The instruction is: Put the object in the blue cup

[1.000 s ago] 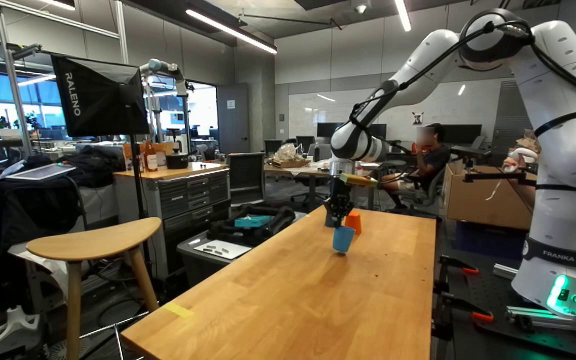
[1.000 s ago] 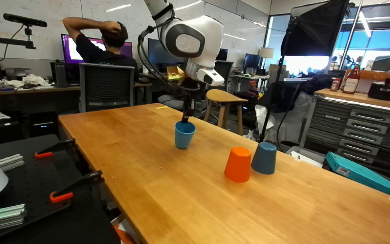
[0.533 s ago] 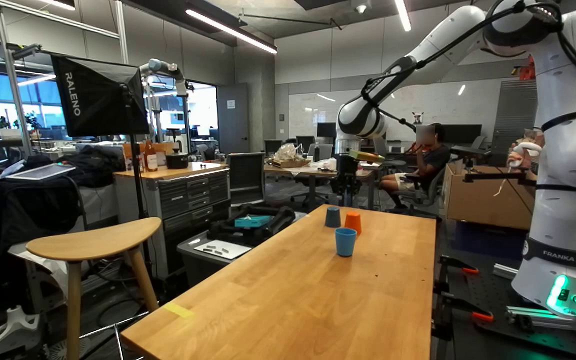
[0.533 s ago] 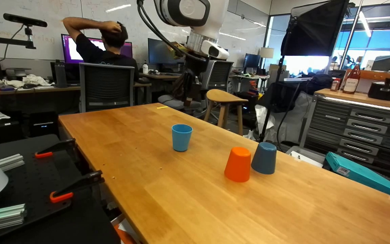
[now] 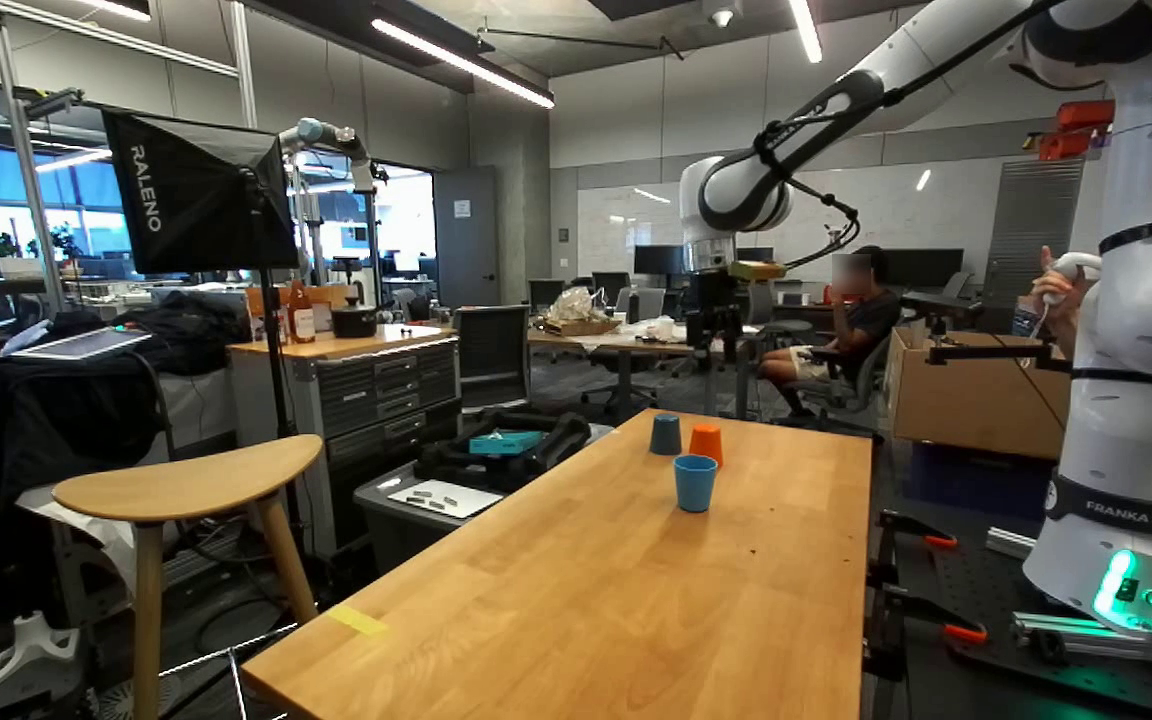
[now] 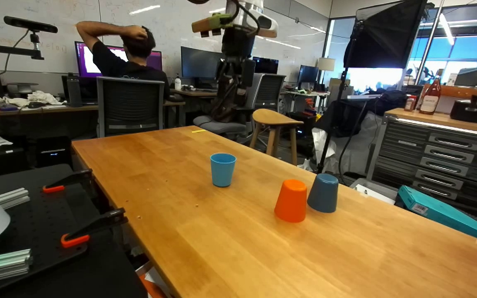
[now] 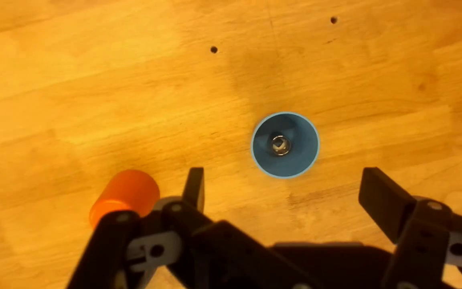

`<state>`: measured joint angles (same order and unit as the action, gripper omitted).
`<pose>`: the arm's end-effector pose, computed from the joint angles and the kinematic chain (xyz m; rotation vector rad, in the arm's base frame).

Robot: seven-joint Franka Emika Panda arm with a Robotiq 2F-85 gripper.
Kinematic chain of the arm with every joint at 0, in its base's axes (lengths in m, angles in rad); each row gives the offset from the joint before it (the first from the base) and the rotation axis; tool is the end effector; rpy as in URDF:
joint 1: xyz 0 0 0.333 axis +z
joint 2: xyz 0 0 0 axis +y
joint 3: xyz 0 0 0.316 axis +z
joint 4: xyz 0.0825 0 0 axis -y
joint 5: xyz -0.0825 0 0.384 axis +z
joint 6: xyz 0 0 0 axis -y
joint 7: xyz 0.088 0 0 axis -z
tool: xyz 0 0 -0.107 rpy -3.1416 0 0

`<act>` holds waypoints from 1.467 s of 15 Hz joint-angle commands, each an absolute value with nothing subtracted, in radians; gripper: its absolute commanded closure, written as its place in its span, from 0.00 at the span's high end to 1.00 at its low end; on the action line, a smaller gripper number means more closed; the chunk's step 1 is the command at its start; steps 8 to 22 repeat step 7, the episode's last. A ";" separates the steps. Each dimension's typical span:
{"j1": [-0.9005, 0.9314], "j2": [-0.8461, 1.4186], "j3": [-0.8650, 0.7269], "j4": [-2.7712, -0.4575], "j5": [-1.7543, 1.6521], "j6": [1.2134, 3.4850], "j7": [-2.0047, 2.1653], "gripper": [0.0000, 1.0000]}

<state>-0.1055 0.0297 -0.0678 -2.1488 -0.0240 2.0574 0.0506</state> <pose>0.5205 -0.0923 0.3781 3.1033 -0.3294 -0.1909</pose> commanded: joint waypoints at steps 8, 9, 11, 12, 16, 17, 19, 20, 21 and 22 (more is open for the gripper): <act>-0.098 -0.055 -0.074 -2.174 -0.093 2.034 -0.014 1.00; -0.098 -0.055 -0.074 -2.174 -0.093 2.034 -0.014 1.00; -0.098 -0.055 -0.074 -2.174 -0.093 2.034 -0.014 1.00; -0.098 -0.055 -0.074 -2.174 -0.093 2.034 -0.014 1.00; -0.098 -0.055 -0.074 -2.174 -0.093 2.034 -0.014 1.00; -0.098 -0.055 -0.074 -2.174 -0.093 2.034 -0.014 1.00; -0.098 -0.055 -0.074 -2.174 -0.093 2.034 -0.014 1.00; -0.098 -0.055 -0.074 -2.174 -0.093 2.034 -0.014 1.00; -0.098 -0.055 -0.074 -2.174 -0.093 2.034 -0.014 1.00; -0.098 -0.055 -0.074 -2.174 -0.093 2.034 -0.014 1.00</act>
